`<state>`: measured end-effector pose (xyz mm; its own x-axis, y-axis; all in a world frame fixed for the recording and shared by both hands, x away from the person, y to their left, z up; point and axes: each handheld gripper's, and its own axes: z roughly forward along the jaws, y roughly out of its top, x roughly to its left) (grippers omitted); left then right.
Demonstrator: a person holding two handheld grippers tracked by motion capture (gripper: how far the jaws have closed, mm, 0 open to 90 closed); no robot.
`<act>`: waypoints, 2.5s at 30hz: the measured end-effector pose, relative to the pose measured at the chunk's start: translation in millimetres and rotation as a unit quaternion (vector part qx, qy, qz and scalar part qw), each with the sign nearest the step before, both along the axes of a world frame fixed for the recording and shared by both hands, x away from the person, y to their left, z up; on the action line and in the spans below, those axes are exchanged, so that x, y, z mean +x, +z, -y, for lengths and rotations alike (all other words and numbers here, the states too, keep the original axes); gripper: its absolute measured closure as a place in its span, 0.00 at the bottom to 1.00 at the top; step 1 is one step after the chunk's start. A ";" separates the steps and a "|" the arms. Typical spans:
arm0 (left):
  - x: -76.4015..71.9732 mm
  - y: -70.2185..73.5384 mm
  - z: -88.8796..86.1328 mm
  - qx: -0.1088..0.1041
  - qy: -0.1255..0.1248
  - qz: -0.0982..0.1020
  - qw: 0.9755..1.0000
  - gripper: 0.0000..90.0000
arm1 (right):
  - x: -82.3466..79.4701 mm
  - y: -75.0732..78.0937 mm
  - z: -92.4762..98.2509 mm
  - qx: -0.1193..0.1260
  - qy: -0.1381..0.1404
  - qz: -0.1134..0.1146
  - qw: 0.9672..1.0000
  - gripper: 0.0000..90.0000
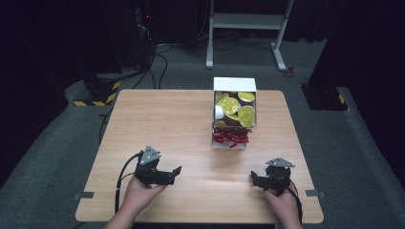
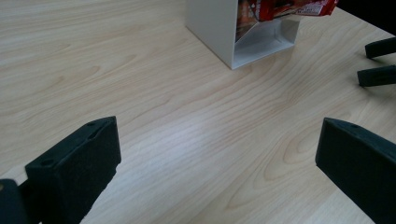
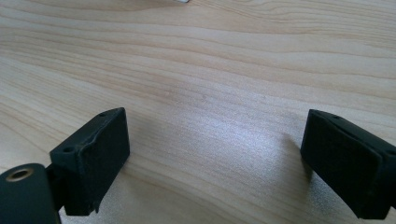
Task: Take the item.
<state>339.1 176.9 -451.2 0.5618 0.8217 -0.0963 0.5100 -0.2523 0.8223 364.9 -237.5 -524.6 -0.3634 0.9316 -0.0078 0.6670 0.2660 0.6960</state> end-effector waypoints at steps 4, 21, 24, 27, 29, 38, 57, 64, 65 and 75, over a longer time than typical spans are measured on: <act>9.1 4.7 14.1 -0.001 -0.008 0.003 1.000 0.01 | -0.1 0.0 0.1 0.001 0.000 0.000 1.000 0.09; 34.1 22.0 49.7 0.005 -0.015 0.018 1.000 0.02 | -0.9 0.0 -0.2 0.002 0.000 -0.002 1.000 0.09; 36.5 24.0 51.7 0.000 -0.014 0.022 1.000 0.03 | -0.9 0.0 -0.2 0.002 0.000 -0.002 1.000 0.09; 39.8 24.2 54.7 0.001 -0.019 0.024 1.000 0.03 | -1.0 0.0 0.0 0.002 0.001 -0.002 1.000 0.09; 42.3 24.8 56.4 0.003 -0.021 0.025 0.999 0.03 | -1.1 0.0 0.1 0.002 0.001 -0.002 1.000 0.09; 56.9 24.0 65.4 -0.011 -0.036 0.030 0.999 0.06 | -3.2 0.1 0.4 0.001 0.002 -0.001 1.000 0.09; 78.2 15.4 99.6 -0.017 -0.065 0.034 0.997 0.23 | -3.4 0.1 0.6 0.001 0.004 -0.001 1.000 0.09; 84.8 9.5 114.7 -0.009 -0.070 0.042 0.997 0.30 | -3.8 0.1 0.5 0.001 0.006 -0.002 1.000 0.09; 85.6 8.9 116.5 -0.007 -0.070 0.042 0.997 0.30 | -3.8 0.0 0.6 0.001 0.007 -0.001 1.000 0.09; 95.0 6.9 131.7 0.020 -0.055 0.058 0.997 0.46 | -4.3 0.0 0.5 0.001 0.008 -0.001 1.000 0.09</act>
